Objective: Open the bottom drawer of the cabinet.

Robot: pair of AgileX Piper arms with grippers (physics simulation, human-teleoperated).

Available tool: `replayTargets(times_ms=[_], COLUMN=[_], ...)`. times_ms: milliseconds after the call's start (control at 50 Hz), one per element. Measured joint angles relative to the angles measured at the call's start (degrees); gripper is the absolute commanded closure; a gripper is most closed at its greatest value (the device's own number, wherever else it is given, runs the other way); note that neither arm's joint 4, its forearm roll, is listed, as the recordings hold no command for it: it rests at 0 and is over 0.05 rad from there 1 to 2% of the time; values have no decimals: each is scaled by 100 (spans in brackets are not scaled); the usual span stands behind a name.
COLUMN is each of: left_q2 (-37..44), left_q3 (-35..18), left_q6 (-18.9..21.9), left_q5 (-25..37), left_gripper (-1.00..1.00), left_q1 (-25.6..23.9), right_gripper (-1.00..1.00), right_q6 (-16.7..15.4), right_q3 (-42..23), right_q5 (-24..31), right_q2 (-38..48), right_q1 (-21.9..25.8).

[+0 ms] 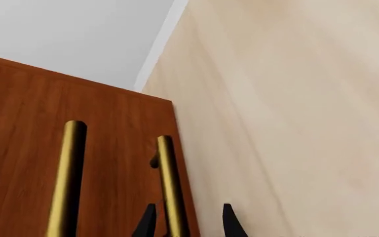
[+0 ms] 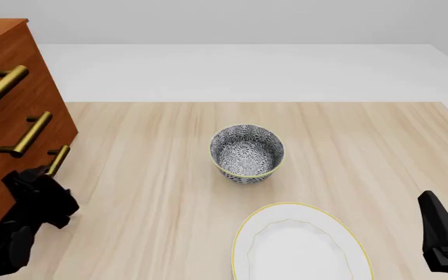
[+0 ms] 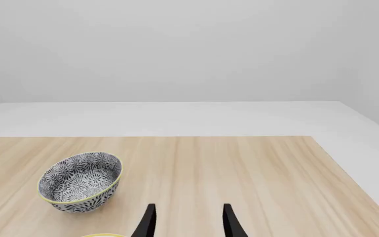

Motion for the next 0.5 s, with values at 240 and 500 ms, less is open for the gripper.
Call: replayTargets(times_ms=[240,500], left_q2=[30,-101], left_q3=[-12,-40], left_q6=[53,34], left_q5=[0,0], left_gripper=[-100,100], left_q1=[98,71], right_gripper=[-100,-100], right_q6=[0,0], right_q3=[0,0], right_q5=[0,0], right_q2=[0,0], right_q1=[0,0])
